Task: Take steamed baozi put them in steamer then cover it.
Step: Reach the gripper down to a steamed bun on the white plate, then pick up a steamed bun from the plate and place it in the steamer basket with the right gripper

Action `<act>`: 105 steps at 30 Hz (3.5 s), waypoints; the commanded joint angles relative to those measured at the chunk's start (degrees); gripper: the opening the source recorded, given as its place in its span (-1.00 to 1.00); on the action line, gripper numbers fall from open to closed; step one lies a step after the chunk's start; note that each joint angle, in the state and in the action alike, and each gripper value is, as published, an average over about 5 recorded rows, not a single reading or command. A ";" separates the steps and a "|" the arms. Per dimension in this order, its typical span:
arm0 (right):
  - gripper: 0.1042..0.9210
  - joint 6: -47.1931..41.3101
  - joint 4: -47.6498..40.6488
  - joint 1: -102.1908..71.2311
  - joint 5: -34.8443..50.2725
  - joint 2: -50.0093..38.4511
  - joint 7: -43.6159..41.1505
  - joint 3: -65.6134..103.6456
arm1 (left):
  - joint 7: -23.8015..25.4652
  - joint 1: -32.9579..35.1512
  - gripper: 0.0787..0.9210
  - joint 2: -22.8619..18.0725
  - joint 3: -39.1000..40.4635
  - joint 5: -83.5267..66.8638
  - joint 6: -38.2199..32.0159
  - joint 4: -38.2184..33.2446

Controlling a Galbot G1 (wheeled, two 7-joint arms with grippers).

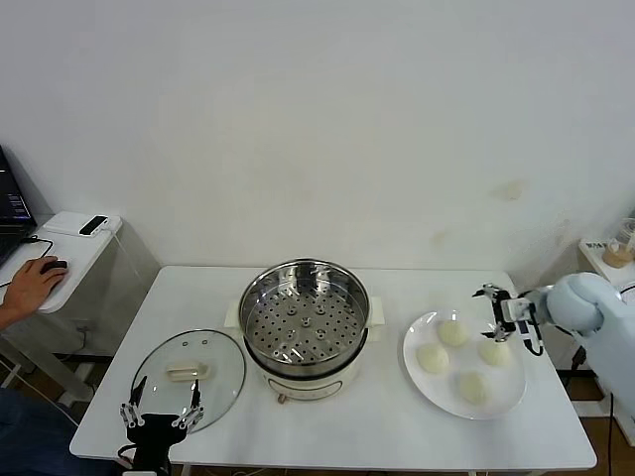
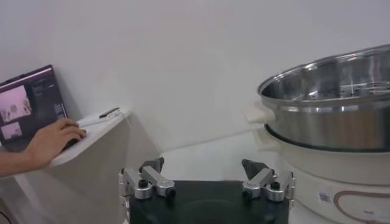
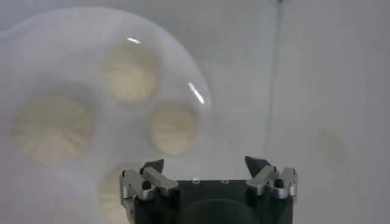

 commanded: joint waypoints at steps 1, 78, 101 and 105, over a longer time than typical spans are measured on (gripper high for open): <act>0.76 -0.25 -5.90 10.35 2.97 1.06 -4.34 -12.50 | 0.16 -0.10 0.77 0.04 -0.14 0.22 0.16 -0.12; 0.22 -3.36 2.09 51.36 28.59 17.43 2.48 -44.63 | 0.40 -2.15 0.77 2.43 -1.97 -2.26 0.68 1.87; 0.22 20.66 -14.42 50.36 13.62 42.32 8.45 -57.46 | 0.53 -2.66 0.77 5.21 -3.72 -3.85 0.86 3.03; 0.22 23.55 -17.21 48.30 9.03 43.61 8.95 -57.50 | 0.52 -2.80 0.77 5.17 -3.95 -3.88 0.86 3.01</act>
